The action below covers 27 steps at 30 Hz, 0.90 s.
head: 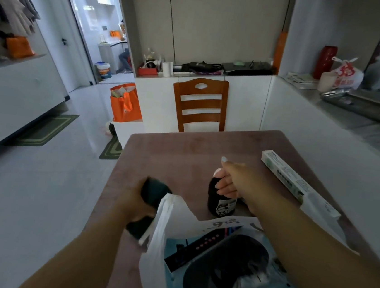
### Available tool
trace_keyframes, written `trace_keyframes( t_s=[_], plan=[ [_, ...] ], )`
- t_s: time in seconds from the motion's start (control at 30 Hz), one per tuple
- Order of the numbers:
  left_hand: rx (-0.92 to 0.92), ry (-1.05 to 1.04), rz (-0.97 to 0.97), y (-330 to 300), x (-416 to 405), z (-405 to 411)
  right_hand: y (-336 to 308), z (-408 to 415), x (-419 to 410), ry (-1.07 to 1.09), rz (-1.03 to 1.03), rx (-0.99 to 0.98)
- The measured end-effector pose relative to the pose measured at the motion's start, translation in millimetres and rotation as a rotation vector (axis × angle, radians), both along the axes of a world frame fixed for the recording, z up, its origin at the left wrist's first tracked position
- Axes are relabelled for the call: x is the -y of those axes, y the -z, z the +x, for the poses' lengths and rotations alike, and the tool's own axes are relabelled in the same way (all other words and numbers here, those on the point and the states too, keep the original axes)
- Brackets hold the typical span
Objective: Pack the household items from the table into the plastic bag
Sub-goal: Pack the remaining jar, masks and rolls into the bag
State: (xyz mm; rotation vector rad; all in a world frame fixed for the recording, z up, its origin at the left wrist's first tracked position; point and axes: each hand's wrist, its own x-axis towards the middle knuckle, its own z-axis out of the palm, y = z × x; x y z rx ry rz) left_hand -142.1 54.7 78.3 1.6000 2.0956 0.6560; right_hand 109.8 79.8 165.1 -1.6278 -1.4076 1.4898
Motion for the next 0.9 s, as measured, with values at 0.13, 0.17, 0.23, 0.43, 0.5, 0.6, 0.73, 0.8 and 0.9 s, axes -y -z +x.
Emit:
trace_keyframes(
  t_s=[0.13,0.17,0.23,0.43,0.5,0.6,0.73,0.8,0.9],
  plan=[
    [0.039,0.178,0.105,-74.3,-16.7,14.7,-13.6,1.7,8.1,0.058,0.028,-0.116],
    [0.025,0.216,0.115,-93.7,-18.1,25.4,-18.8,1.3,12.5,0.055,0.05,-0.163],
    [0.007,0.328,0.118,-122.7,-10.4,53.4,-29.1,0.5,19.2,0.074,0.1,-0.271],
    [0.029,0.477,0.164,-164.0,29.9,108.4,-46.8,24.9,43.7,0.185,0.237,-0.333],
    [-0.006,0.337,0.094,-169.2,44.8,101.5,-41.1,40.5,49.4,0.211,0.225,-0.31],
    [-0.222,0.13,-0.109,-158.6,77.3,91.5,-30.5,68.2,61.6,0.23,0.168,-0.265],
    [-0.094,0.1,-0.181,-126.4,106.0,95.1,-11.9,75.6,85.7,0.182,0.003,-0.281],
    [0.2,0.002,-0.05,-125.9,108.8,94.8,4.6,69.0,99.7,0.084,-0.033,-0.104],
    [0.532,-0.065,0.107,-132.9,113.1,96.8,26.5,60.4,116.1,-0.278,0.093,0.608]
  ],
)
